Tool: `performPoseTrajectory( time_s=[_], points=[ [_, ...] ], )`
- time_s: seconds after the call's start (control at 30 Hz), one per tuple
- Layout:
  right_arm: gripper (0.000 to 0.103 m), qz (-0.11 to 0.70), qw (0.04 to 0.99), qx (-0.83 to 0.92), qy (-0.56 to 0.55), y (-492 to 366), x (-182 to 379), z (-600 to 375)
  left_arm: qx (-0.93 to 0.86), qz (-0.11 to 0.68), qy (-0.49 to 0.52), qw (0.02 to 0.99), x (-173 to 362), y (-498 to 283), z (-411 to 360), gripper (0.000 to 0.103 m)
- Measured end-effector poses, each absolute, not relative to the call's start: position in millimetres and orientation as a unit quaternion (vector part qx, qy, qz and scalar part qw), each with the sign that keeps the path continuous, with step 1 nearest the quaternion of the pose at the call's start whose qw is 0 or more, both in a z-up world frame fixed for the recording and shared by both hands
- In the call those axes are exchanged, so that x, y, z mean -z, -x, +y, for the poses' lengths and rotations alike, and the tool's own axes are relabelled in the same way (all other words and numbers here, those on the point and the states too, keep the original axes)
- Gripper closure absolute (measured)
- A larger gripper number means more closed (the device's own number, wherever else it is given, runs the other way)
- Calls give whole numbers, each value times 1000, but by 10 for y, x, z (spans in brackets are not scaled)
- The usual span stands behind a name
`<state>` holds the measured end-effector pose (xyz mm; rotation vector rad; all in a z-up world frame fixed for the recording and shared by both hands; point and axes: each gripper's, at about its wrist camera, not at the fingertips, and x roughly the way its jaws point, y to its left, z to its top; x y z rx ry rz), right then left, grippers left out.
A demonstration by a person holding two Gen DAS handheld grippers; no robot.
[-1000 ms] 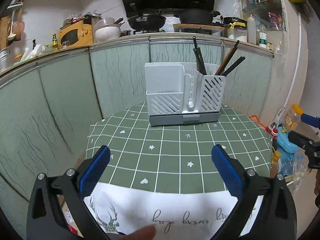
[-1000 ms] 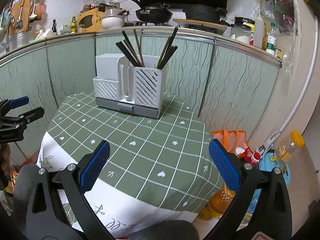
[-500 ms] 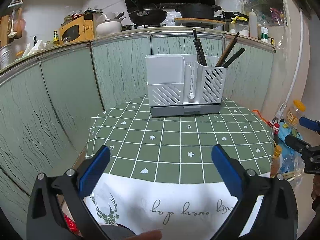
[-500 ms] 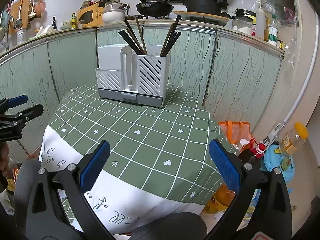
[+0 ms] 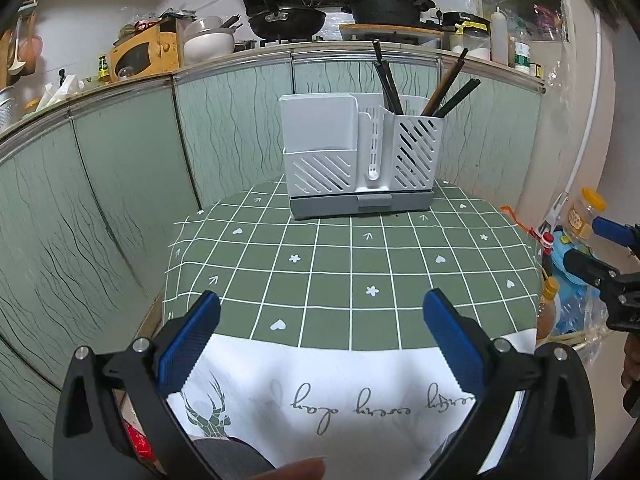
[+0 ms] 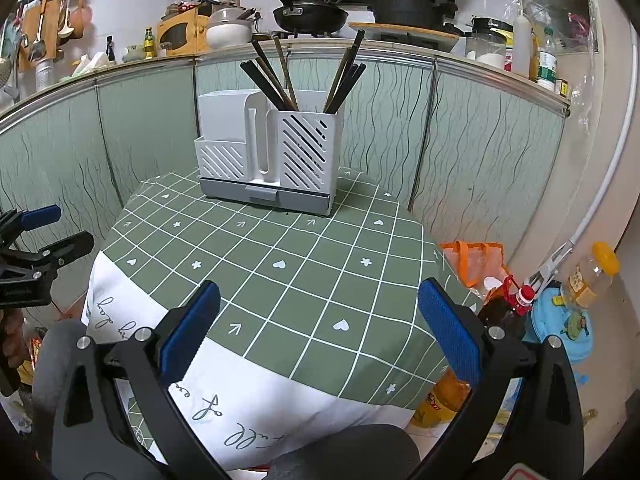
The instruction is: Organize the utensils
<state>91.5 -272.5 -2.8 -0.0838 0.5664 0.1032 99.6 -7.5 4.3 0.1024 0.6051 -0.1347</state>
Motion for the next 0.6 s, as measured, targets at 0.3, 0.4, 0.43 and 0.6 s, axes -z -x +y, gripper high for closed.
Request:
performPoseTrajectory(
  time_s=[0.3, 0.4, 0.43, 0.6],
  points=[
    [8, 281, 958, -49, 38, -926, 53, -2733, 68, 301, -52, 950, -25, -975, -82, 4],
    [8, 282, 957, -51, 37, -926, 56, -2729, 68, 300, -51, 950, -28, -971, -77, 4],
    [8, 281, 958, -50, 37, -922, 55, -2728, 67, 300, -51, 950, -29, -971, -79, 4],
    [8, 279, 958, -49, 36, -918, 41, -2729, 66, 298, -46, 951, -47, -965, -67, 4]
  ],
)
